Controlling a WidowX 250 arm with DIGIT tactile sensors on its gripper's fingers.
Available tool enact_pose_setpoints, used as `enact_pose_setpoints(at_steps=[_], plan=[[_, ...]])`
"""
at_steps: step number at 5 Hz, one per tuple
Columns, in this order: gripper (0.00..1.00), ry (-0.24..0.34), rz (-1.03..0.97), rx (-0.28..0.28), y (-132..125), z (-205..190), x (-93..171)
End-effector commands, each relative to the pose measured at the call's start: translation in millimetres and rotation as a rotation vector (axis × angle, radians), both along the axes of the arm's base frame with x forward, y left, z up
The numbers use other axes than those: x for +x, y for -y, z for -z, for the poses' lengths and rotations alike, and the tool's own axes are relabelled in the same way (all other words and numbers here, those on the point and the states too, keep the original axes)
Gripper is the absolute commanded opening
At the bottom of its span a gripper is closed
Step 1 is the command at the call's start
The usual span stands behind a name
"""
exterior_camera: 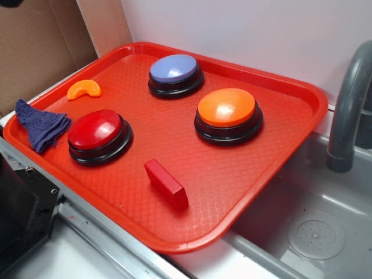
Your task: Push the red button.
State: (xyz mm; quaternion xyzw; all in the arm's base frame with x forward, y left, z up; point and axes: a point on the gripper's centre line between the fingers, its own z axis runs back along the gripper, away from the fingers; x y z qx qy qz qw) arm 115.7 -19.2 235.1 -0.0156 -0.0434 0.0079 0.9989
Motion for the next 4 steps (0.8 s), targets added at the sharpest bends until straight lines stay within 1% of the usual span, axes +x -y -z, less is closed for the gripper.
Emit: enact_pose_setpoints(at_steps=[1, 2, 3, 4], plan=[[1.00, 0.000, 0.000, 0.000, 0.0, 0.0, 0.0], [1.00, -0.034, 0.014, 0.070, -43.2, 37.3, 1.9], [1.00, -0.047, 0.082, 0.093, -68.5, 61.8, 3.2], [1.00, -0.047, 0.127, 0.088, -78.9, 79.5, 4.6]])
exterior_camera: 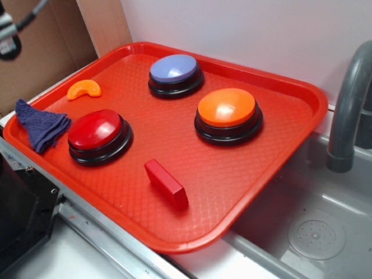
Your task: Push the red button.
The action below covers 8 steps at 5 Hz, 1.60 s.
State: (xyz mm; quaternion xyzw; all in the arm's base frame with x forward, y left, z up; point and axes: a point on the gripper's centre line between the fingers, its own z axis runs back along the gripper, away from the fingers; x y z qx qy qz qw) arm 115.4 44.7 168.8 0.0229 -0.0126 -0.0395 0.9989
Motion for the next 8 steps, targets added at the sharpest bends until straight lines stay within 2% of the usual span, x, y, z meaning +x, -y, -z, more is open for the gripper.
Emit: enact_pose_setpoints(at_steps=[1, 2, 4, 6, 7, 8], plan=[[1.00, -0.018, 0.086, -0.003, -7.6, 45.7, 25.5], [1.00, 0.033, 0.083, 0.055, 6.3, 79.8, 48.1], [1.00, -0.002, 0.111, 0.083, 7.0, 120.3, 60.2], [1.00, -0.018, 0.135, 0.057, 13.6, 127.0, 59.4], [1.00, -0.018, 0.139, 0.040, 14.7, 121.1, 57.8], [1.00, 0.002, 0.126, 0.009, 11.6, 99.5, 54.9]])
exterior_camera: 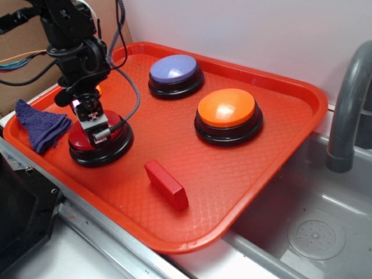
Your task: Push the red button.
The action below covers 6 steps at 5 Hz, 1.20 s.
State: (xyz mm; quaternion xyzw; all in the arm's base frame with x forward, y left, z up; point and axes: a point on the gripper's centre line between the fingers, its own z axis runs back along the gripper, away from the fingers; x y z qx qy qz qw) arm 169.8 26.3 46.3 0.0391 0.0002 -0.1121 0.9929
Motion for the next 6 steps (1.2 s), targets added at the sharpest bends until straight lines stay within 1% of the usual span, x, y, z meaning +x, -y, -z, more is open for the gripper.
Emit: enact_pose_setpoints(at_steps=[1, 2, 3, 4, 6], plan=[[1.00, 0.056, -0.049, -0.036, -15.1, -44.3, 6.0], [1.00, 0.105, -0.074, -0.033, -21.5, -70.7, 7.7], [1.00, 0.140, -0.093, -0.029, -22.1, -91.6, 6.0], [1.00, 0.154, -0.124, -0.024, -24.1, -109.1, -0.3], [1.00, 0.170, -0.147, -0.028, -29.0, -123.8, -3.7]])
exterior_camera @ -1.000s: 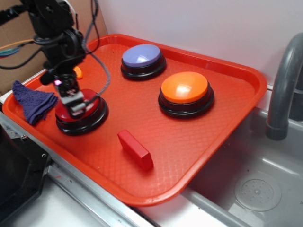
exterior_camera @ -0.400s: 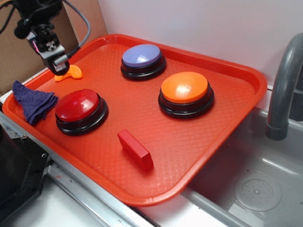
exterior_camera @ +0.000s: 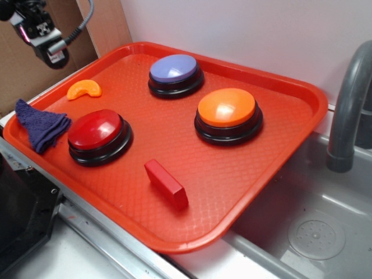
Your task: Push the red button.
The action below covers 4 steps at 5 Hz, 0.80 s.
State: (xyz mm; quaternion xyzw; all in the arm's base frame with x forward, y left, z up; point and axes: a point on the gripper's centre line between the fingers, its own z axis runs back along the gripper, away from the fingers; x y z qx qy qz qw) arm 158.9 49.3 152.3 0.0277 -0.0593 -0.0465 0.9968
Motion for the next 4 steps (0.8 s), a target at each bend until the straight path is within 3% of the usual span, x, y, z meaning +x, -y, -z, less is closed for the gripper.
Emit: enact_pose_setpoints(at_steps=[1, 4], plan=[[1.00, 0.040, -0.023, 0.002, -7.1, -20.4, 8.7], [1.00, 0.024, -0.033, 0.009, -9.7, -16.3, 10.1]])
